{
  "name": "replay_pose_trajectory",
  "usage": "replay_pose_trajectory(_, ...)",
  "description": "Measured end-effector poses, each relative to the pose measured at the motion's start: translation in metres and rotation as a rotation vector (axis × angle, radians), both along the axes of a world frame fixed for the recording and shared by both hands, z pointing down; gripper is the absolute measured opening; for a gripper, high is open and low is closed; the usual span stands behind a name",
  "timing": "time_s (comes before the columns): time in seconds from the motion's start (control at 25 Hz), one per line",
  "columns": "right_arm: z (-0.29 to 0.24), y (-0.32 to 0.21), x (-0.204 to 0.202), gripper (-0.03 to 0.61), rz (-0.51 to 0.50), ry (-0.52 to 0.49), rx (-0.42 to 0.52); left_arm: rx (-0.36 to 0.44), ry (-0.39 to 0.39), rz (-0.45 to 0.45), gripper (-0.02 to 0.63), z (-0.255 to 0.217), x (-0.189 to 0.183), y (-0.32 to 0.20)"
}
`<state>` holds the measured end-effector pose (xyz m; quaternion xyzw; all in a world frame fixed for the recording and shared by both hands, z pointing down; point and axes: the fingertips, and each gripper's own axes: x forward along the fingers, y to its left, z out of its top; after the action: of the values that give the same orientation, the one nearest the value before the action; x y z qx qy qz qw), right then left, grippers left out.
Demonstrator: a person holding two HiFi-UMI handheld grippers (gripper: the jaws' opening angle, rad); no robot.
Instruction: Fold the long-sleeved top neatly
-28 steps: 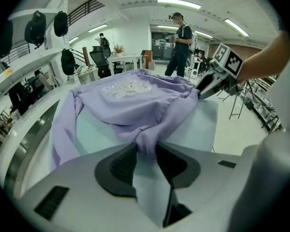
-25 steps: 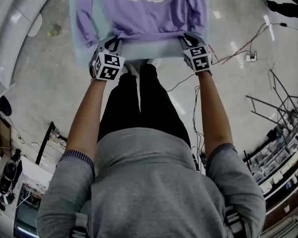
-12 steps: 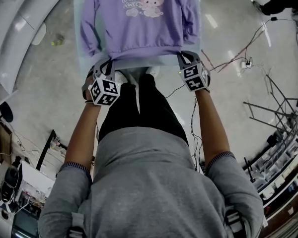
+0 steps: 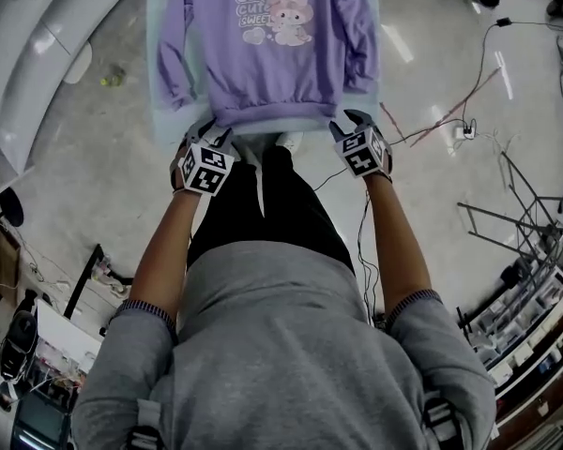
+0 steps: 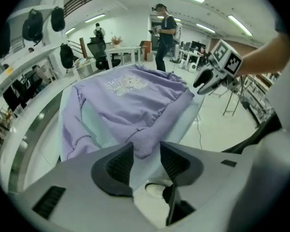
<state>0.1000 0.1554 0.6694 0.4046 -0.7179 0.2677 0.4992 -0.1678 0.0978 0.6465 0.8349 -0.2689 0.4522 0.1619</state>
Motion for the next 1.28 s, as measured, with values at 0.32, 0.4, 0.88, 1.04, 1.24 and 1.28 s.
replay_pose_trajectory(0.32,-0.069,-0.042,-0.011,0.264,0.021,-0.151,0.105,0.017,0.077,-0.215,0.219,-0.045,-0.031,-0.036)
replay_pose_trajectory(0.4,-0.090,-0.058,-0.017,0.264,0.023,-0.191,0.143,0.041,0.067,-0.248,0.219,-0.053,-0.036,-0.046)
replay_pose_trajectory(0.88,-0.160,-0.134,-0.071,0.263,-0.035,-0.324,0.293,0.066,-0.020,-0.374,0.186,-0.036,-0.059,-0.085)
replay_pose_trajectory(1.04,-0.163,-0.137,-0.081,0.262,-0.014,-0.328,0.293,0.057,-0.039,-0.401,0.187,-0.015,-0.063,-0.098)
replay_pose_trajectory(1.24,-0.160,-0.131,-0.091,0.262,0.033,-0.322,0.274,0.044,-0.080,-0.379,0.199,0.017,-0.068,-0.105)
replay_pose_trajectory(1.28,-0.158,-0.129,-0.092,0.262,0.039,-0.317,0.271,0.041,-0.082,-0.374,0.199,0.022,-0.069,-0.106)
